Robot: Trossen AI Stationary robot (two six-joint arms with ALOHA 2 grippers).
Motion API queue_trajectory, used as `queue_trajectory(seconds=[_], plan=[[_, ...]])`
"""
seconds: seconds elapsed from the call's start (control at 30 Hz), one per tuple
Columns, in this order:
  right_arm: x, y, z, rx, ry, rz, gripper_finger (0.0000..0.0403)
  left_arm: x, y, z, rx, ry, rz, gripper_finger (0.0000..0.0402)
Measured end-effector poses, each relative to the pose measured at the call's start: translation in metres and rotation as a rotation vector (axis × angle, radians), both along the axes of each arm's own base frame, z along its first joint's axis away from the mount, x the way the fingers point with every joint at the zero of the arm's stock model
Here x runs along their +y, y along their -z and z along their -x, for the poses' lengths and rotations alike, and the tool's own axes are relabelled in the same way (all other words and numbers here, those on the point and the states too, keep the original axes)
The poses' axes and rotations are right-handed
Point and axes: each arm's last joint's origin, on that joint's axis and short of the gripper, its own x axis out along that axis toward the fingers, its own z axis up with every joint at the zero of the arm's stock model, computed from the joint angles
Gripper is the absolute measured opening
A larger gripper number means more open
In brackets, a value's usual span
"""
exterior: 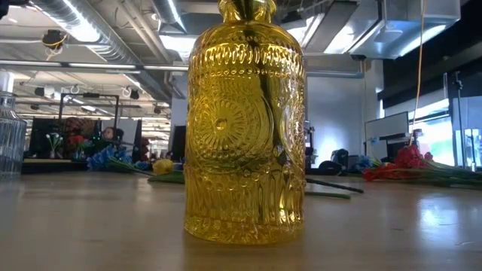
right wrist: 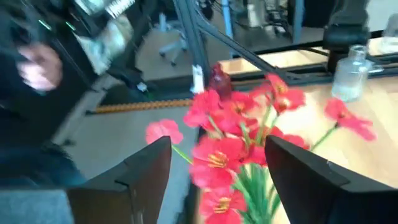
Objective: Sort flowers into vase by color
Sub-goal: Put the bottom red flowers into the yellow vase
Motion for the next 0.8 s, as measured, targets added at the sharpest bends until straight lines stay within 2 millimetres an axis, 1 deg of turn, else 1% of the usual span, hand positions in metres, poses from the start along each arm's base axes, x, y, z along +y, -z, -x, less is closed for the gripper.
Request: queue_trajectory(seconds=[0.1, 0.17, 0.23, 0.27, 0.33, 0.43, 0.57, 0.67, 0.8], plan=[[-0.011, -0.011, 0.006, -0.003, 0.022, -0.035, 0.026, 0.001, 0.001, -0.002, 0.019, -0.065, 0.01, 0.0014], [-0.026, -0.021, 0.01, 0.003, 0.07, -0.08, 0.026, 0.001, 0.002, -0.004, 0.042, -0.107, 0.026, 0.0014], [-0.049, -0.031, 0.014, 0.032, 0.152, -0.138, 0.026, 0.0, 0.003, -0.008, 0.069, -0.127, 0.028, 0.0014], [-0.061, -0.033, 0.018, 0.072, 0.216, -0.156, 0.026, -0.002, 0.003, -0.011, 0.084, -0.13, 0.022, 0.0014], [-0.088, -0.029, 0.026, 0.191, 0.378, -0.193, 0.026, -0.006, -0.001, -0.02, 0.125, -0.152, 0.003, 0.0014], [-0.128, -0.017, 0.041, 0.414, 0.585, -0.185, 0.026, -0.01, -0.008, -0.037, 0.198, -0.192, -0.017, 0.0014], [-0.174, 0.005, 0.066, 0.784, 0.81, -0.095, 0.026, -0.008, -0.014, -0.059, 0.275, -0.24, 0.032, 0.0014], [-0.201, 0.031, 0.074, 1.01, 0.921, -0.056, 0.026, -0.004, -0.012, -0.07, 0.311, -0.268, 0.071, 0.0014], [-0.23, 0.079, 0.082, 1.227, 0.917, -0.064, 0.026, -0.003, -0.011, -0.074, 0.318, -0.242, 0.101, 0.0014]])
